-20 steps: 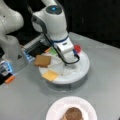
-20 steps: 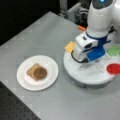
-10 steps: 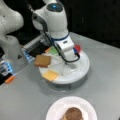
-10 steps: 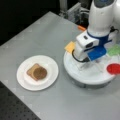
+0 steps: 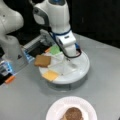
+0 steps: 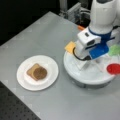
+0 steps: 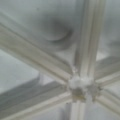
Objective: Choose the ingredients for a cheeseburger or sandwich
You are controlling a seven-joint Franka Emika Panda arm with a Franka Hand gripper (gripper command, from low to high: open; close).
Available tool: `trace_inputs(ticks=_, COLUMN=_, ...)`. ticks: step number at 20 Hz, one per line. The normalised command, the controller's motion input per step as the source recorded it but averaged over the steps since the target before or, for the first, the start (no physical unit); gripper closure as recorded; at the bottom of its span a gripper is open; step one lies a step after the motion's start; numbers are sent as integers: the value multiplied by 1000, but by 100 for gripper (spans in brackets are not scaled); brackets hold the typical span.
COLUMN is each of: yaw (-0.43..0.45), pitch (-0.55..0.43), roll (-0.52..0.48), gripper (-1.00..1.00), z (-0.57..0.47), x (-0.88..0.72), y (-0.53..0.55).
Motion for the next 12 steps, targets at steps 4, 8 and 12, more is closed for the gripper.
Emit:
trace_inputs(ticks=4, yaw=-250, pitch=75, roll=66, gripper=-100, z=79, x=-133, y=186)
trace_inputs(ticks=8, yaw=-312, pitch=45, roll=-10, gripper=-100, z=126, x=-156, y=119)
trace_inputs(ticks=12, yaw=-313, pitch=25, roll=-10, gripper=-100, z=145, x=-98, y=38)
